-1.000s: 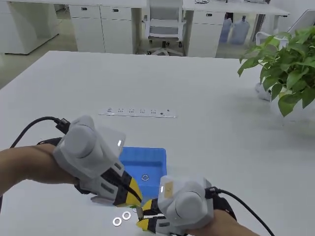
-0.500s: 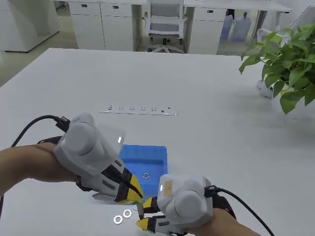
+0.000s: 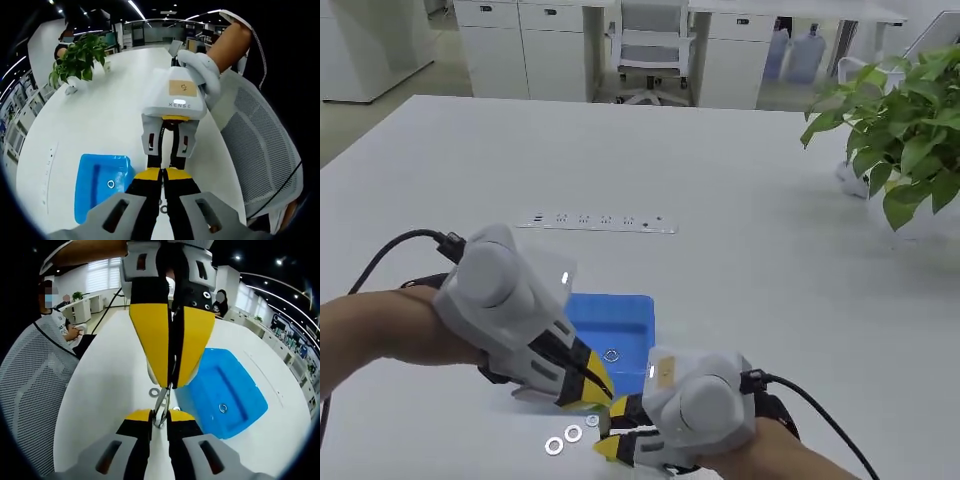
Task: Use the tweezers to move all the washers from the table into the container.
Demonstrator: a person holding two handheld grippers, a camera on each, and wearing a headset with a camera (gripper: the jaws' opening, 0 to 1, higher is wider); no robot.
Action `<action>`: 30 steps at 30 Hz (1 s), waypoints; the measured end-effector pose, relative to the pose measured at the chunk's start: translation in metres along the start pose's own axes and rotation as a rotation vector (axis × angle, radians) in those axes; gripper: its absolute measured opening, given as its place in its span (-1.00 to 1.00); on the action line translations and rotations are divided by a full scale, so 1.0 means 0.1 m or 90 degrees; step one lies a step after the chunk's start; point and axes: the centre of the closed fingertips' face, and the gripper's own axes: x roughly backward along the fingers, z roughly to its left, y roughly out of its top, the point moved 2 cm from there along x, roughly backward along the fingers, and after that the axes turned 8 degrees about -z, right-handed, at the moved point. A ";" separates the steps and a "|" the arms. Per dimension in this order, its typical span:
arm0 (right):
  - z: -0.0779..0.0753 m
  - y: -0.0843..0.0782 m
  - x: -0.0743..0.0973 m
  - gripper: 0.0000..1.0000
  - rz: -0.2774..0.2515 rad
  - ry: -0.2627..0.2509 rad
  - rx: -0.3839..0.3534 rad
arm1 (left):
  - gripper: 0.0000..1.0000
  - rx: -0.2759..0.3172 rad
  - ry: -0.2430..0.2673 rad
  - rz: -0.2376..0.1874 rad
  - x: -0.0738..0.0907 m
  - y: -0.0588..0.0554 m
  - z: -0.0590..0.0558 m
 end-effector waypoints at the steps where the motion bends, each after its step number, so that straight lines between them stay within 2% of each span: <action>1: 0.00 0.00 0.00 -0.76 0.000 0.000 0.006 | -0.90 -0.001 -0.001 0.000 0.00 0.00 0.00; 22: 0.02 0.00 0.00 -0.82 -0.002 -0.003 -0.018 | -0.90 -0.007 -0.011 0.007 0.00 0.00 -0.03; 30: 0.01 0.09 0.05 -0.82 -0.009 -0.007 -0.017 | -0.90 -0.010 -0.011 0.001 0.07 0.07 -0.02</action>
